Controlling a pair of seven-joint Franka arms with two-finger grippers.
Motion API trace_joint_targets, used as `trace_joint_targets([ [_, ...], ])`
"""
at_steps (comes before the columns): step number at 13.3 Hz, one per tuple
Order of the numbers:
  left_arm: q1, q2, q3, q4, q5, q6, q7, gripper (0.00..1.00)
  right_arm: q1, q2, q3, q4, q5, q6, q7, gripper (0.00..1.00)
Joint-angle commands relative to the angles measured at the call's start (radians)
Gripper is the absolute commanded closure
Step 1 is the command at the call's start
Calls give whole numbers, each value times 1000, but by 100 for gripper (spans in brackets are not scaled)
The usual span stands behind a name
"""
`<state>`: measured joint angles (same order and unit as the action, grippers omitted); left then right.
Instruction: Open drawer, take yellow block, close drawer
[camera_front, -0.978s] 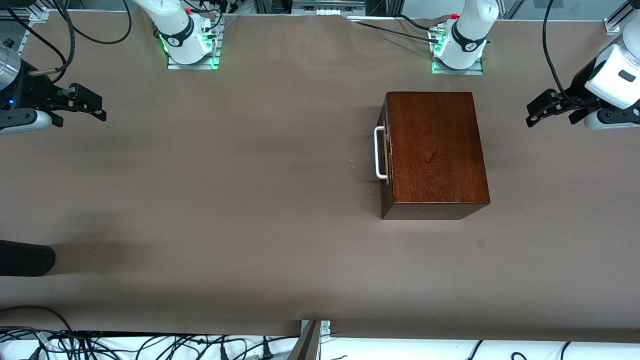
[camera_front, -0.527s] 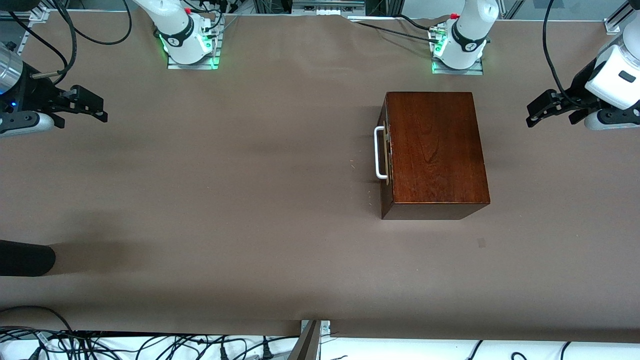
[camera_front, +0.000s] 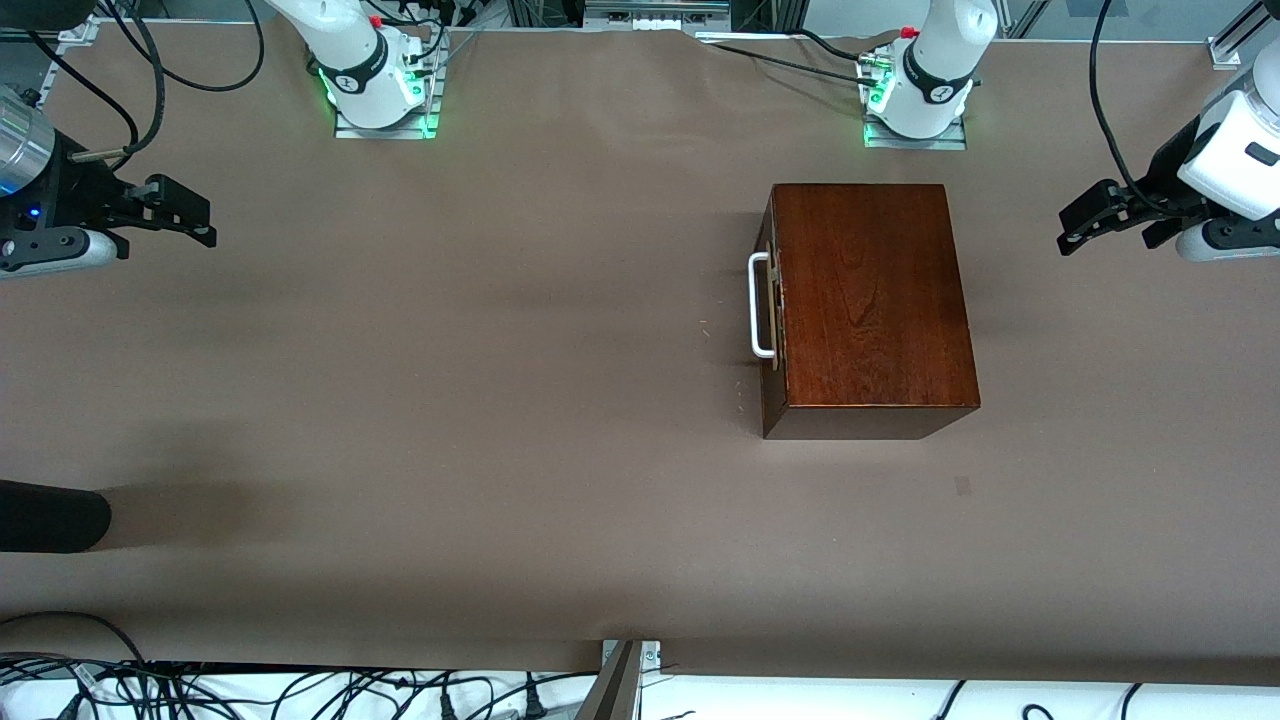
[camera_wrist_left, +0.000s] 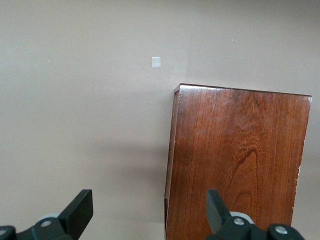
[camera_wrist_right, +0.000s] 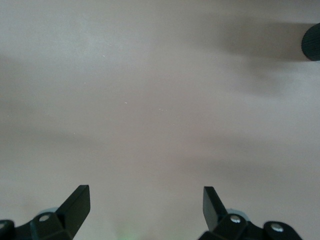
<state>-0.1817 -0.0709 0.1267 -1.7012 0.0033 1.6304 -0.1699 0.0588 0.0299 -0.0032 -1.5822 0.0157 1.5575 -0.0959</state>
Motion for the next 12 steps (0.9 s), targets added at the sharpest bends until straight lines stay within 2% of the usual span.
trace_joint_targets([
  [1, 10, -6, -2, 2, -17, -6, 23, 0, 21, -4, 2, 13, -14, -16, -5, 0],
  [12, 10, -6, -2, 2, -17, -6, 23, 0, 38, 8, 2, 13, -13, -4, 1, 0],
])
